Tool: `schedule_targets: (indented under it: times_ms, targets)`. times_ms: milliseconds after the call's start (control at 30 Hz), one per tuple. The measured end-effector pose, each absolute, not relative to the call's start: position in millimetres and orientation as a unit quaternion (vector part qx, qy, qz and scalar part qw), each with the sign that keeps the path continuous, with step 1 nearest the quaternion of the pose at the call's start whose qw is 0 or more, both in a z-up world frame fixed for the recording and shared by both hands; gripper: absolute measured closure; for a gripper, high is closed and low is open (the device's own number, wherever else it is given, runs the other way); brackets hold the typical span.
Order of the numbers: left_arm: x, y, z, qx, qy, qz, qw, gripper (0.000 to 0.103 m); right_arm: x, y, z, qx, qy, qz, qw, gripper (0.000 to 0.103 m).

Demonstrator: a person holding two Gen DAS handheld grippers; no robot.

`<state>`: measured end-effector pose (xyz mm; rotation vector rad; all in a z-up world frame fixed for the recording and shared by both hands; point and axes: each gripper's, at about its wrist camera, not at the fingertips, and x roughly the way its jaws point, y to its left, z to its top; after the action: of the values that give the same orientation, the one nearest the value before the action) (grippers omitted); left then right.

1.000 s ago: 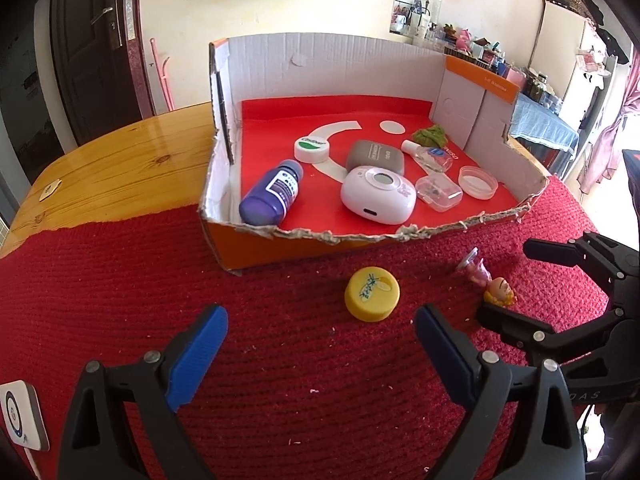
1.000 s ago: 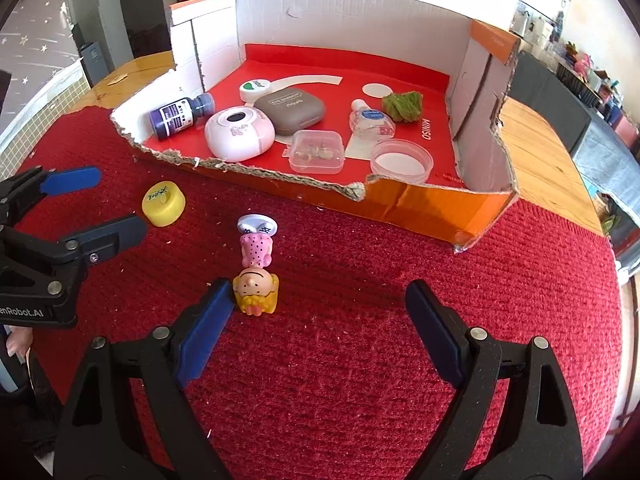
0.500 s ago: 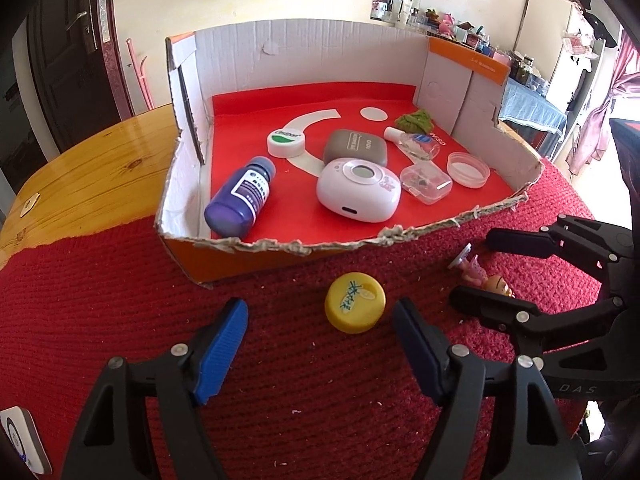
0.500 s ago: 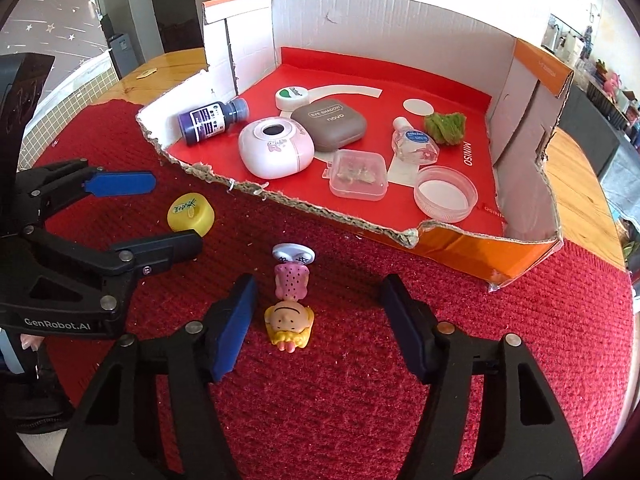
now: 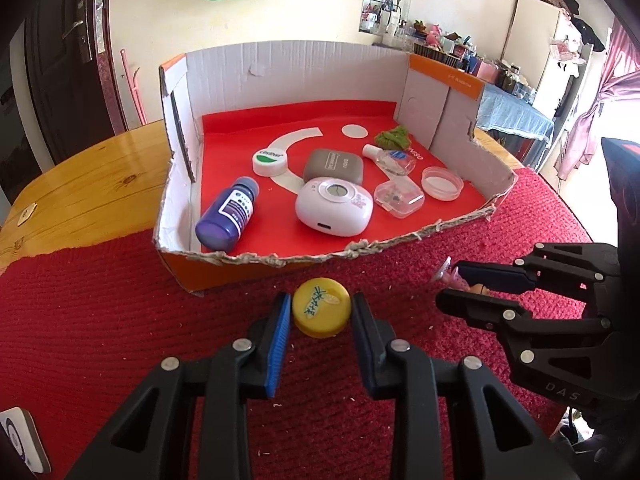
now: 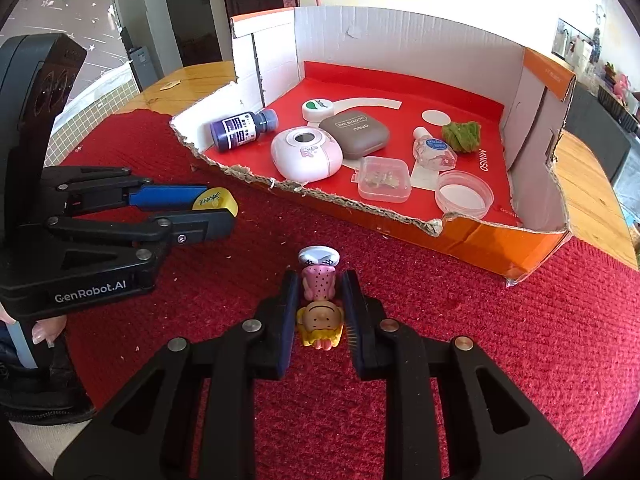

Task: Organize objects
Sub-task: 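Close the left tool on the yellow cap while the right tool grips the pink doll, then carry the yellow cap and pink doll over the box and lower them inside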

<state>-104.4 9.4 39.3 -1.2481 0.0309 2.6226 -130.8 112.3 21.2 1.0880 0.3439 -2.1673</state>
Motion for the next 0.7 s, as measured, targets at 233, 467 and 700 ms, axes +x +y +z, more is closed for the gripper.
schedule_targets:
  times_ms: [233,467,700]
  targets:
    - [-93.4,12.4,58.3,-0.403,0.013,0.906,0.128,0.072,-122.5,120.2,42.7,0.395,0.115,-0.840,0.353,0.082]
    - [-88.1,15.9,61.0,-0.401,0.015,0.907,0.131,0.072,-121.0,126.8,52.5,0.388,0.101,-0.845,0.355,0.082]
    - [-86.0,18.1,61.3,-0.399,0.017,0.907,0.132,0.071,-118.0,130.0,53.6,0.390,0.100,-0.844,0.355,0.082]
